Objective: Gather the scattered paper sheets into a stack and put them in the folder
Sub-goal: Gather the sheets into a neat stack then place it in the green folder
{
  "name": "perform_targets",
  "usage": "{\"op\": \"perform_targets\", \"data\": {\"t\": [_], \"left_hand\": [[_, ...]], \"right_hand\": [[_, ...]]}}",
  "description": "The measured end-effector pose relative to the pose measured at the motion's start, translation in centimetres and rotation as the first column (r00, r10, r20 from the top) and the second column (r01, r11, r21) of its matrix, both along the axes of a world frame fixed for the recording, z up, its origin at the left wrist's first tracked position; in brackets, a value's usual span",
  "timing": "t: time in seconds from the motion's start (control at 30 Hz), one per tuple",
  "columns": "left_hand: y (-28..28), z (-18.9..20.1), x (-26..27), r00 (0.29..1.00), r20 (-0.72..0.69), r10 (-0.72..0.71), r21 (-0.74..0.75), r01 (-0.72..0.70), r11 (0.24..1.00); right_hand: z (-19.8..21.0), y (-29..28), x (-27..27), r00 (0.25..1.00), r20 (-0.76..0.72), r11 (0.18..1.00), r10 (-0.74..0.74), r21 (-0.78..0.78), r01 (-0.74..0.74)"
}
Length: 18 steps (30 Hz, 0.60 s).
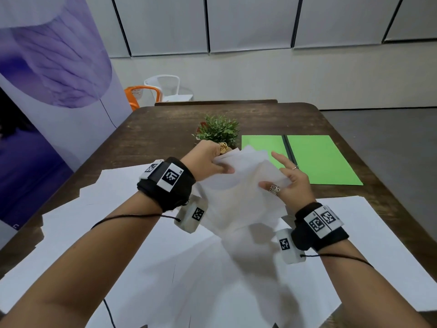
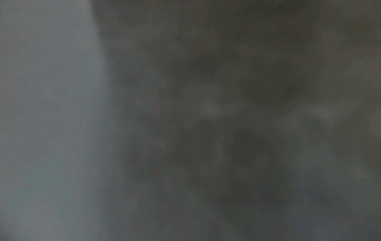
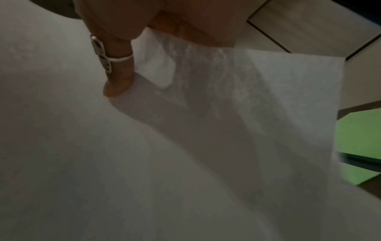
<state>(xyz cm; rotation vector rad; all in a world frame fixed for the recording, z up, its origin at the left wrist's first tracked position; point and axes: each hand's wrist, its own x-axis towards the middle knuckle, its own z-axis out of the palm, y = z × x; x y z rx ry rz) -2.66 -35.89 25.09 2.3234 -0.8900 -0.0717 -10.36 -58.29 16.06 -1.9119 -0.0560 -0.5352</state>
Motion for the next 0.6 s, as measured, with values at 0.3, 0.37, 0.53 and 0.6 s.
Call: {"op": "perform_targets", "data": {"t": [0.3,0.37,0.53,0.6], "left_hand": [[0.3,0.8,-0.2,0.992,0.000,-0.128,-0.116,0.127,0.985],[0.3,1.0,-0.2,0.989,0.013,-0.144,-0.095,0.145,0.985],[4.6,0.1,1.3,0.980,-0.190,0.059,-0.451,-0.140,0.881],[6.3,-1.7,1.5,0.923,-0.365,0.124,-0.611,-0.338,0.716]], "right_hand": [[1.2,0.2,0.9,0.991,-0.127,0.982,0.048,0.190,-0.023],[1.2,0.1,0.8,0.984,-0.163,0.983,0.070,0.177,-0.040],[0.6,-1.4,0.6,0.990,-0.142,0.975,-0.004,0.219,0.036],[0.6,-2.1,0.4,0.992,-0.121,0.960,-0.032,0.272,0.064]]}}
